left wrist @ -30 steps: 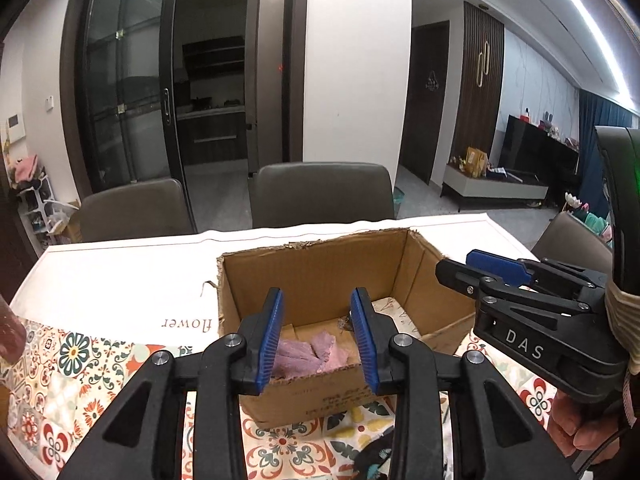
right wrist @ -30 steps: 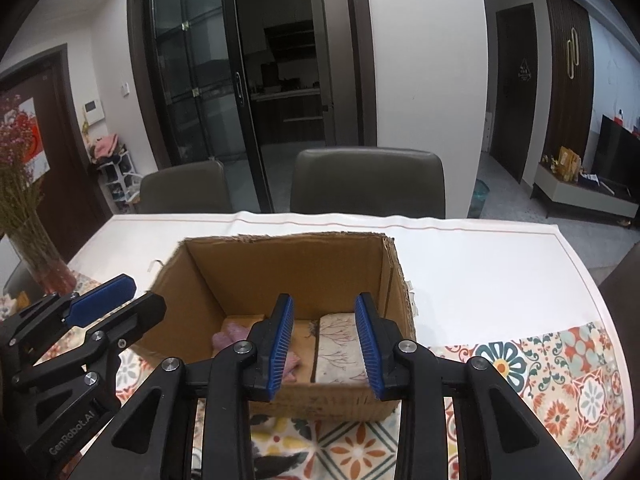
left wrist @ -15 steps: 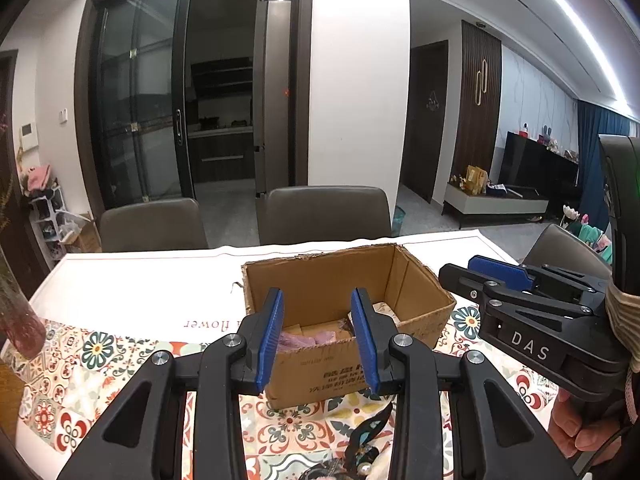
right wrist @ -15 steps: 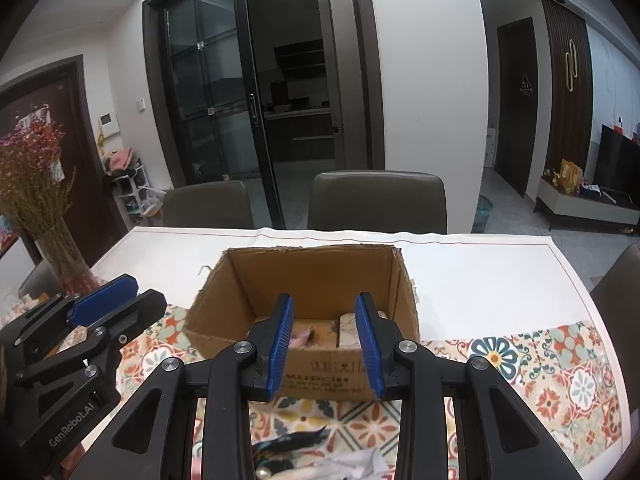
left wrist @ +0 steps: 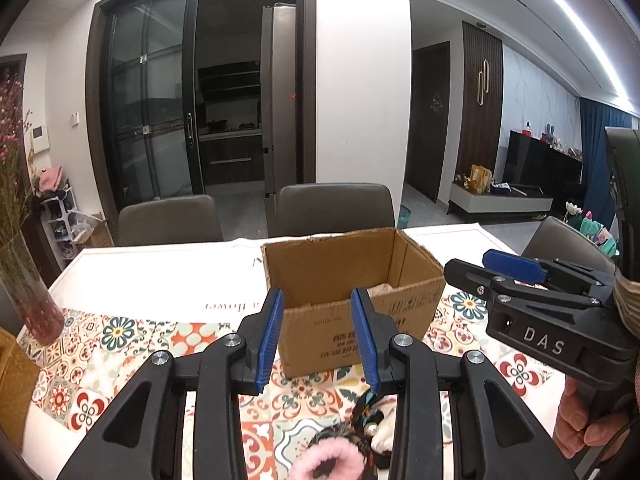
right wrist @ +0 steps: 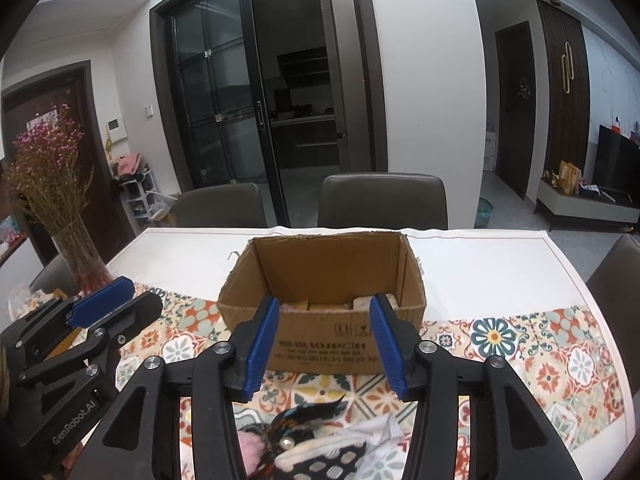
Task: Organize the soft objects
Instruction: 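Withdraw both tools from the box back toward the remaining items, then grasp the pink scrunchie with the left tool while the right tool grasps the black-and-white pouch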
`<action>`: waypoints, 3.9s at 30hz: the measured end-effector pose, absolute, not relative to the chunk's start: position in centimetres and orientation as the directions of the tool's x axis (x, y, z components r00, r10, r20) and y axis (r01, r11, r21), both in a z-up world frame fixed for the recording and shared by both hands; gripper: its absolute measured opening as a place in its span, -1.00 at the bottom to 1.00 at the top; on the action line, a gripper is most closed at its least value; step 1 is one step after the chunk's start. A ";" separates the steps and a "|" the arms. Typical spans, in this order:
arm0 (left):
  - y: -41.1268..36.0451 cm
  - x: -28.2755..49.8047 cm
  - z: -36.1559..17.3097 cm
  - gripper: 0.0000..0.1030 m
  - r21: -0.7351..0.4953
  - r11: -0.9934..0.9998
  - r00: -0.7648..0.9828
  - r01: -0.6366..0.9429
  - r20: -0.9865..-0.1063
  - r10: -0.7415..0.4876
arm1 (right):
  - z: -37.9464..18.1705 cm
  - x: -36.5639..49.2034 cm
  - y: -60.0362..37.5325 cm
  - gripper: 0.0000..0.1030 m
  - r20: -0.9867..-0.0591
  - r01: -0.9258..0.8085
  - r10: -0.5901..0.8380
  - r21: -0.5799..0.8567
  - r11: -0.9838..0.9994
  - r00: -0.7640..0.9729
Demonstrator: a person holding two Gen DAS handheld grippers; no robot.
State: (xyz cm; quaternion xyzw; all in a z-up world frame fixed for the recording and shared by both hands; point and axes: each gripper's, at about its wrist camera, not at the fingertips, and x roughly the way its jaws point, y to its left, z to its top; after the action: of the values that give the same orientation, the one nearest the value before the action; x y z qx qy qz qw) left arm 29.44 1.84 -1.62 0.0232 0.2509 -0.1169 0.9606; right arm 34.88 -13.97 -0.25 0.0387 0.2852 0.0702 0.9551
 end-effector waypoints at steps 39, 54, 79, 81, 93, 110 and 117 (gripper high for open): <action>3.2 22.5 -9.1 -0.29 0.020 0.966 0.711 0.256 -0.681 -0.175 | -7.4 27.5 -11.9 0.06 -0.705 -0.132 0.194 0.143 0.981 0.682; 3.5 23.6 -12.5 -0.29 0.024 0.967 0.667 0.255 -0.729 -0.158 | -10.9 28.3 -11.2 0.06 -0.753 -0.123 0.177 0.127 0.984 0.633; 3.4 25.6 -17.1 -0.29 0.006 0.966 0.608 0.258 -0.778 -0.158 | -16.5 30.0 -10.2 0.19 -0.821 -0.143 0.157 0.093 0.985 0.548; 3.4 25.7 -17.2 -0.29 0.008 0.966 0.608 0.257 -0.779 -0.156 | -16.6 30.0 -9.9 0.28 -0.818 -0.154 0.151 0.077 0.985 0.554; 3.3 26.7 -18.6 -0.29 -0.015 0.965 0.590 0.260 -0.789 -0.171 | -17.4 31.4 -9.0 0.28 -0.799 -0.180 0.088 -0.025 0.983 0.594; 3.2 27.2 -19.3 -0.71 -0.004 0.966 0.582 0.258 -0.798 -0.159 | -18.5 31.5 -8.9 -0.20 -0.796 -0.191 0.113 -0.003 0.982 0.595; 3.2 26.8 -18.9 -0.77 -0.016 0.966 0.586 0.257 -0.792 -0.169 | -17.9 31.2 -9.0 -0.40 -0.791 -0.185 0.128 0.019 0.983 0.599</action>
State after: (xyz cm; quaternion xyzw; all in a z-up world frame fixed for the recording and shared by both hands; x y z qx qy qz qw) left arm 26.77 3.18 -18.89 0.0501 0.4389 -0.1197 0.8891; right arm 31.20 -9.03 -17.89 -0.0324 0.4394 0.0874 0.8934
